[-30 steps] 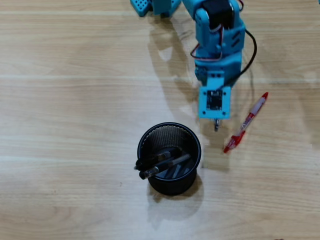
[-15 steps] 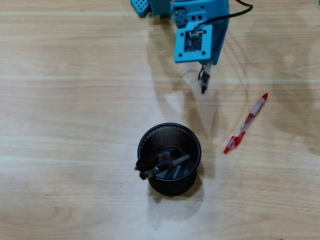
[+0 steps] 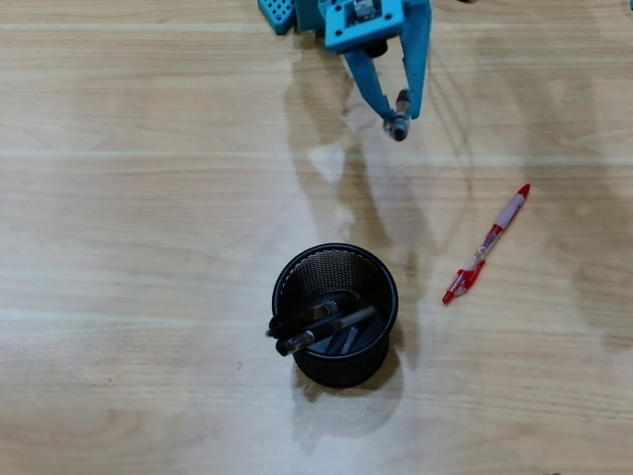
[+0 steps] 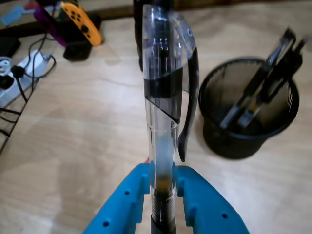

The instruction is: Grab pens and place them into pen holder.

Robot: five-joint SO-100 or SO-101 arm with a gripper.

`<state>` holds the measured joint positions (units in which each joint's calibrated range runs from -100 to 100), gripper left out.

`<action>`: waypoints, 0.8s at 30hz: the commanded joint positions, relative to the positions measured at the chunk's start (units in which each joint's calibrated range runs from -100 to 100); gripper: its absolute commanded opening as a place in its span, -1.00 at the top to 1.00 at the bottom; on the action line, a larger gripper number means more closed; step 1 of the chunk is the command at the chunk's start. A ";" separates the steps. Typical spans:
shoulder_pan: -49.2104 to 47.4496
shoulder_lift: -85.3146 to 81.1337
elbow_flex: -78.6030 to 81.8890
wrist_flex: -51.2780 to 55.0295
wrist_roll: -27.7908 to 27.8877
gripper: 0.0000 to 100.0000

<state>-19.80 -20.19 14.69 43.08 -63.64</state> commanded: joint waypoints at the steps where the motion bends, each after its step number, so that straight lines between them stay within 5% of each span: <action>1: 1.15 -3.21 1.04 -12.99 2.90 0.96; 16: 3.87 16.20 0.77 -61.98 2.60 0.96; 24: 9.32 23.76 0.59 -64.73 2.60 0.96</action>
<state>-13.31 1.87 15.93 -20.16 -60.88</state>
